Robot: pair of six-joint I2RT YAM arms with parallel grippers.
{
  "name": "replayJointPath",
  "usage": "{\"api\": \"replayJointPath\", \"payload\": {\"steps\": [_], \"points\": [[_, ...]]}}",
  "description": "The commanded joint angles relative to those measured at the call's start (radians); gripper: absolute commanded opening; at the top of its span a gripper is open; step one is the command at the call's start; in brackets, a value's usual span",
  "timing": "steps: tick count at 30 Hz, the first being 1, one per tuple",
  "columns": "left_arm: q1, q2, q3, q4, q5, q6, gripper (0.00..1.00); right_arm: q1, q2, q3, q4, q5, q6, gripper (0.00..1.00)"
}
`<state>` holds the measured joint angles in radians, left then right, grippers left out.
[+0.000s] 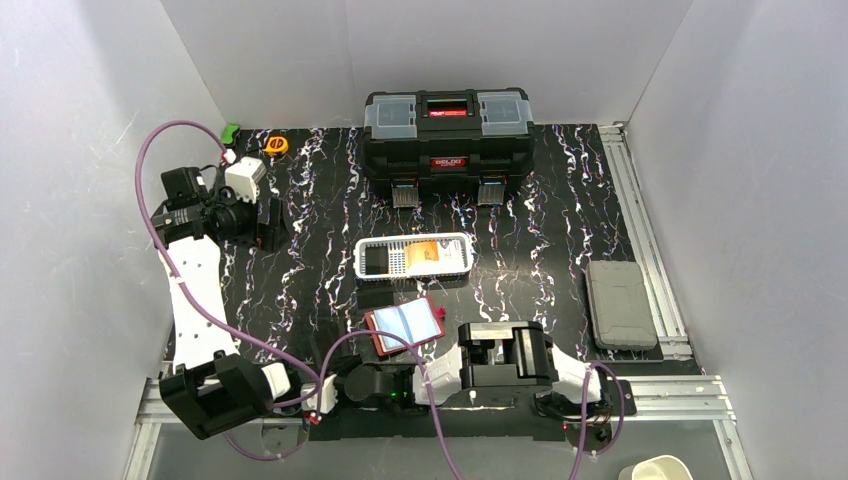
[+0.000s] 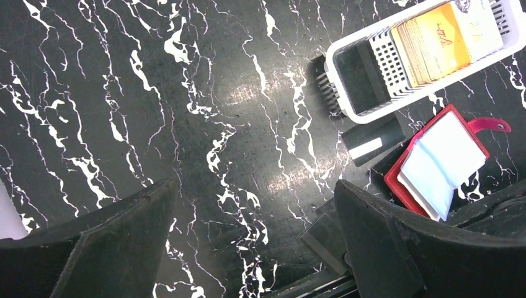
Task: Put the credit cards into the card holder
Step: Pick up the credit card at the corner of the board.
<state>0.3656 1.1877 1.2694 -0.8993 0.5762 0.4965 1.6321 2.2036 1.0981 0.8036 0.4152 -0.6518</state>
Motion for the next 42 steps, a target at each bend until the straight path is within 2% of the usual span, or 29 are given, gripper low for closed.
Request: {"api": "replayJointPath", "payload": {"steps": [1, 4, 10, 23, 26, 31, 36, 41, 42], "points": [[0.007, -0.004, 0.046, -0.036, 0.013, 0.007, 0.98, 0.011, 0.03, -0.013, -0.022, 0.038, 0.038, 0.2], [0.007, -0.013, 0.052, -0.04, 0.013, 0.001, 0.98, 0.011, 0.019, -0.028, 0.036, 0.087, 0.013, 0.11], [0.007, -0.03, 0.062, -0.052, 0.005, 0.001, 0.98, 0.017, -0.004, -0.032, 0.122, 0.142, -0.05, 0.02], [0.007, -0.047, 0.1, -0.065, 0.019, 0.017, 0.98, 0.018, -0.156, -0.109, 0.405, 0.28, -0.23, 0.01], [0.007, -0.045, 0.118, -0.075, 0.053, 0.03, 0.98, 0.0, -0.238, -0.123, 0.359, 0.283, -0.17, 0.01], [0.008, -0.045, 0.137, -0.09, 0.127, 0.043, 0.98, -0.045, -0.37, -0.125, 0.165, 0.227, -0.015, 0.01], [0.007, -0.051, 0.158, -0.119, 0.204, 0.068, 0.98, -0.076, -0.435, -0.16, 0.113, 0.211, 0.067, 0.01], [0.007, -0.066, 0.165, -0.225, 0.367, 0.222, 0.98, -0.138, -0.6, -0.161, -0.152, 0.096, 0.282, 0.01], [0.007, -0.058, 0.177, -0.296, 0.418, 0.344, 0.98, -0.156, -0.634, -0.15, -0.223, 0.059, 0.331, 0.01]]}}
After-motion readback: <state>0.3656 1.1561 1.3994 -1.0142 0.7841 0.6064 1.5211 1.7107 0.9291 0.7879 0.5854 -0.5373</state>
